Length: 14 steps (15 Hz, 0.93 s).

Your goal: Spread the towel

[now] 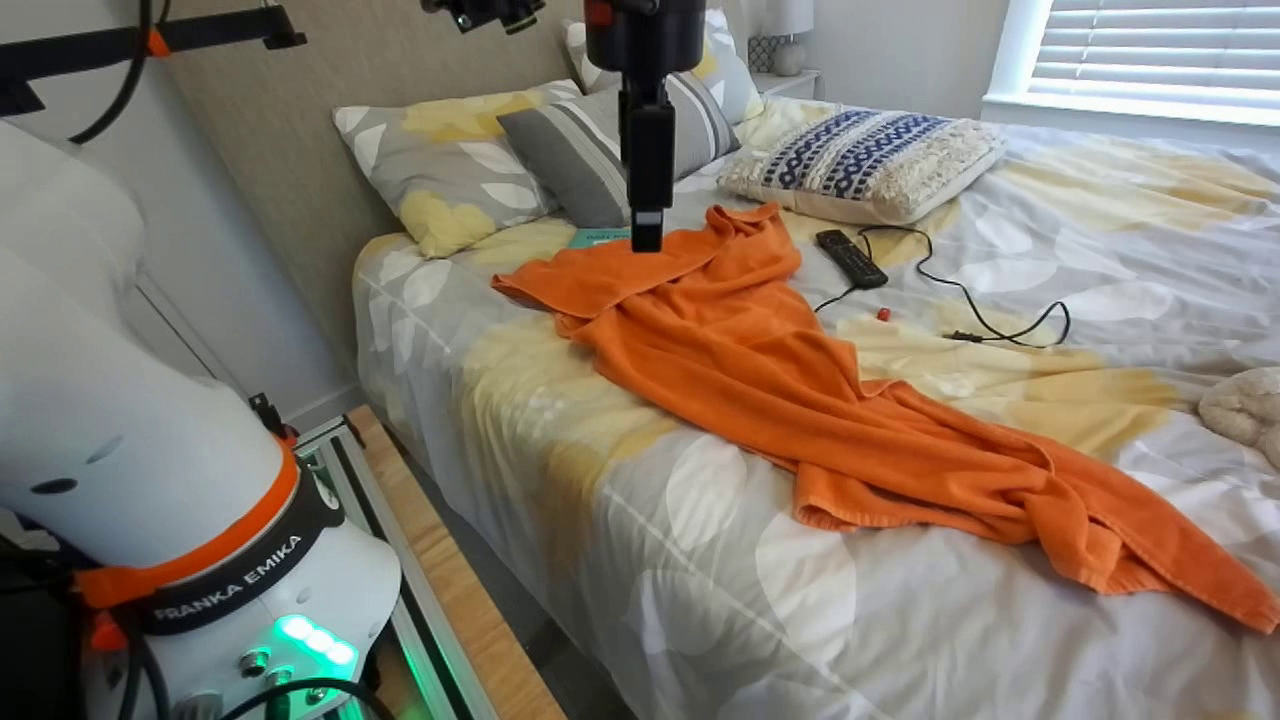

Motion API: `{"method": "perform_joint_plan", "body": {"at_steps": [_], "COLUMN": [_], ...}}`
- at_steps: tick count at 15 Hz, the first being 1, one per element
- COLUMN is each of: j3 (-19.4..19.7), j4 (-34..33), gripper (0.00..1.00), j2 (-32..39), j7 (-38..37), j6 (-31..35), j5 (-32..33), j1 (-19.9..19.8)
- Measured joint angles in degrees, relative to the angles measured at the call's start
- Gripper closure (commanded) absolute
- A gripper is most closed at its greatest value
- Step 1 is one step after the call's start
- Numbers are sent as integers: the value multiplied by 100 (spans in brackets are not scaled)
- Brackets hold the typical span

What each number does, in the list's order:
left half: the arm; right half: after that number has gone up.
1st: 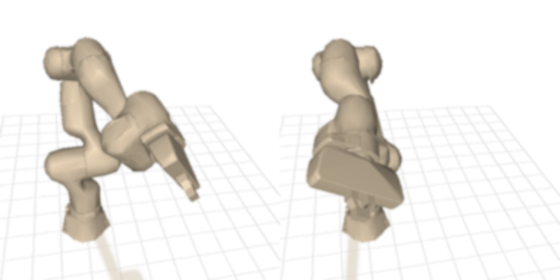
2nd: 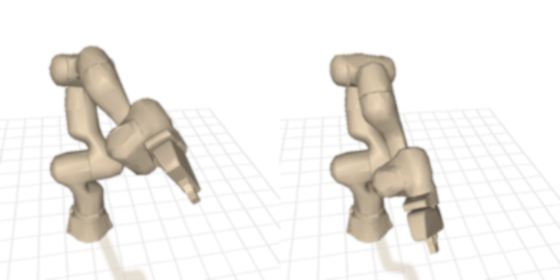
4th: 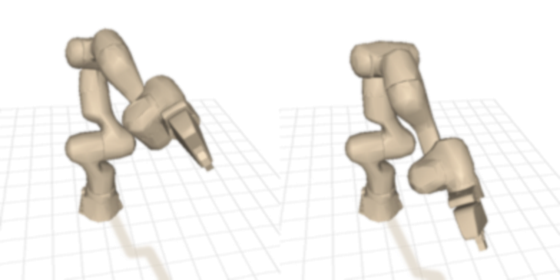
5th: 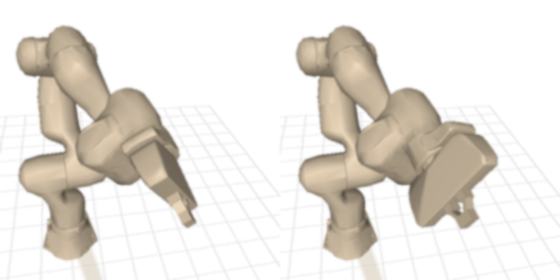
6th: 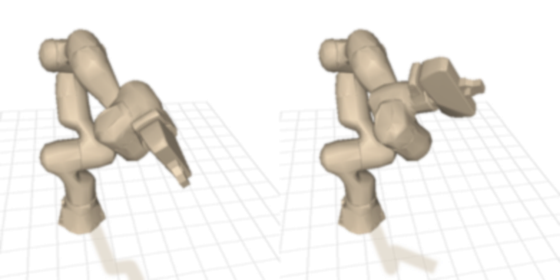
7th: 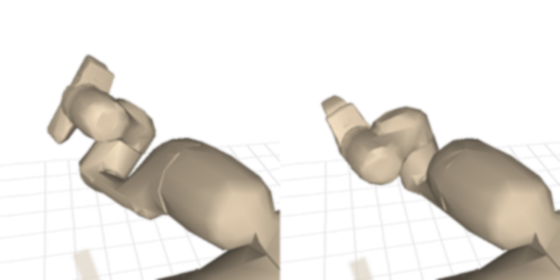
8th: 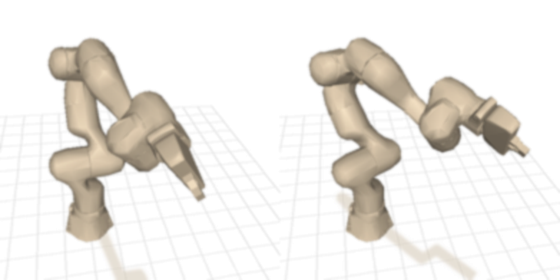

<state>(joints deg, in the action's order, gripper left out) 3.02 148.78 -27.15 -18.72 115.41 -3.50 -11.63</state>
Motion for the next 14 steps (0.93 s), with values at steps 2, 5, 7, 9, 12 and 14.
{"method": "perform_joint_plan", "body": {"at_steps": [2, 5, 7, 9, 12, 14], "j3": [-6, -7, -7, -2, 38, 102], "j4": [-8, -21, -27, -141, -597, -977], "gripper": [0, 0, 0, 0, 0, 0], "j2": [26, 26, 27, 109, 613, 1136], "j7": [0, 0, 0, -48, -309, -476], "j6": [0, 0, 0, 0, 0, 0], "j5": [0, 0, -2, -26, -46, -46], "j1": [2, 2, 3, 2, -27, -55]}}
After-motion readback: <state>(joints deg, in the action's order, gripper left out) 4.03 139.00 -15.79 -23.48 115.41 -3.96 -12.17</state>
